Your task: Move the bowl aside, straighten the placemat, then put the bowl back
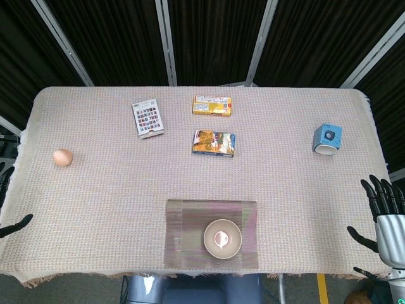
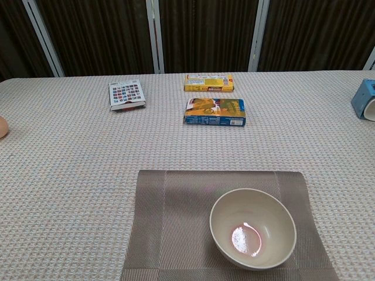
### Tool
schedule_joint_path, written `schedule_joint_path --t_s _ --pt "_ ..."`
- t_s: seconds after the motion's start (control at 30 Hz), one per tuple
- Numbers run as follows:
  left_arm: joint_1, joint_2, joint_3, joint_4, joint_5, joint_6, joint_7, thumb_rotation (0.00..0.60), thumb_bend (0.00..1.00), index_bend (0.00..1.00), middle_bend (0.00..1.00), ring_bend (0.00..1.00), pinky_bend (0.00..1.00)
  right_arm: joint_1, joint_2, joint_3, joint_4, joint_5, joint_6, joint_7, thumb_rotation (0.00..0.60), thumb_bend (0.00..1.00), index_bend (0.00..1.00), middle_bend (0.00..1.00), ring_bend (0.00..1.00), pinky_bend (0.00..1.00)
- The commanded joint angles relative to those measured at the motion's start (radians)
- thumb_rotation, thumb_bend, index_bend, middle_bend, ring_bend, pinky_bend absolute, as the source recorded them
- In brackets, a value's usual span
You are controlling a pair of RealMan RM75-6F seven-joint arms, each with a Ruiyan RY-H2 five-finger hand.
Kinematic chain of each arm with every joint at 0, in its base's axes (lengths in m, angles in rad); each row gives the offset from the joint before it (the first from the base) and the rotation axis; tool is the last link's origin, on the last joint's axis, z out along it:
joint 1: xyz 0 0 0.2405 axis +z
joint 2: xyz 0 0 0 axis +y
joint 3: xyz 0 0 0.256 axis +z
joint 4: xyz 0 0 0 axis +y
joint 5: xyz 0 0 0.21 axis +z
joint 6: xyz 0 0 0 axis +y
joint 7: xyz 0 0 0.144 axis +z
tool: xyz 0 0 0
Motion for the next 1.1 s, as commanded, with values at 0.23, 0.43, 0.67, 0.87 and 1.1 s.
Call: schedule_joint_path --t_s 0.23,0.43,0.67,0.87,1.1 --pt "-0.002 -0.001 -0.002 -0.001 -0.002 -0.001 0.005 0.600 0.00 0.00 0.00 0.00 0.00 0.035 -0.023 -0.027 0.028 -0.040 -0.100 0.018 0.600 0.00 0.00 0.00 0.00 0.00" --pt "-0.013 -0.013 -0.009 0.008 -0.021 -0.019 0.022 0.600 0.00 0.00 0.00 0.00 0.00 0.143 -0.036 -0.109 0.047 -0.189 -0.304 0.073 0.600 0.00 0.03 0.00 0.00 0.00" --pt "-0.030 -0.033 -0.023 0.033 -0.081 -0.060 0.053 0.600 0.00 0.00 0.00 0.00 0.00 0.303 -0.105 -0.127 0.061 -0.343 -0.503 0.076 0.600 0.00 0.07 0.00 0.00 0.00" --pt "-0.031 -0.040 -0.024 0.038 -0.092 -0.062 0.064 0.600 0.00 0.00 0.00 0.00 0.00 0.365 -0.199 -0.121 0.083 -0.360 -0.621 -0.018 0.600 0.00 0.09 0.00 0.00 0.00" --pt "-0.028 -0.038 -0.022 0.039 -0.093 -0.059 0.055 0.600 0.00 0.00 0.00 0.00 0.00 0.385 -0.275 -0.118 0.083 -0.337 -0.677 -0.083 0.600 0.00 0.12 0.00 0.00 0.00"
